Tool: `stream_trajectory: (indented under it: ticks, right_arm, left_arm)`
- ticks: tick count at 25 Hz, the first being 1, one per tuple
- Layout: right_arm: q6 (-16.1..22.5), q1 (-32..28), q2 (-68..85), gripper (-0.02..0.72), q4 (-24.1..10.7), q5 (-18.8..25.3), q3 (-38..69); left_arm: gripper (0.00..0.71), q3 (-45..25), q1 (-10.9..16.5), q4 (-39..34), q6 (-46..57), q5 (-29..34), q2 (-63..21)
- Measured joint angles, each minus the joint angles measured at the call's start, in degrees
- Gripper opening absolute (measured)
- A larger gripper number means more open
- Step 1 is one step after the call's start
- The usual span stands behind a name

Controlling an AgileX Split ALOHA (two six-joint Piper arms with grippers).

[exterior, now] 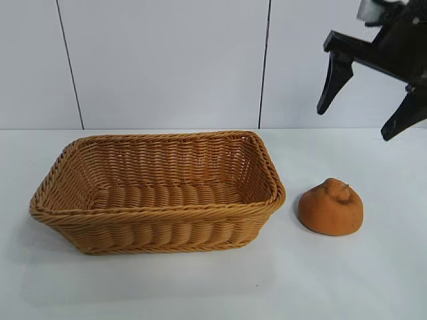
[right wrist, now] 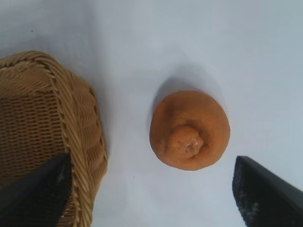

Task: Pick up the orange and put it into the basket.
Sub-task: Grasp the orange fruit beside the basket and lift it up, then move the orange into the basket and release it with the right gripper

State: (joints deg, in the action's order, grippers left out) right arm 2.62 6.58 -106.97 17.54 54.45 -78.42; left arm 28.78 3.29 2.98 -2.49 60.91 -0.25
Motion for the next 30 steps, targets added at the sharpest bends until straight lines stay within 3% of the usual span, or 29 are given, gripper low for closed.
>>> stream_trajectory:
  ticks: [13,15,22,30]
  right_arm:
    - [-1.24,0.00,-15.01,0.604,1.91,-4.05,-0.04]
    - [-1.24,0.00,-15.13,0.517,1.98,-4.16,-0.04]
    - [-3.45,0.00,-14.64,0.069,2.35,-4.04,-0.04]
    - [-4.61,0.00,-6.56,0.053,2.10,-2.45,-3.50]
  left_arm:
    - [0.577,0.00,0.00,0.00,0.05,0.00,0.00]
    - [0.577,0.00,0.00,0.00,0.05,0.00,0.00]
    - [0.577,0.00,0.00,0.00,0.05,0.00,0.00]
    - [0.577,0.00,0.00,0.00,0.05,0.00,0.00]
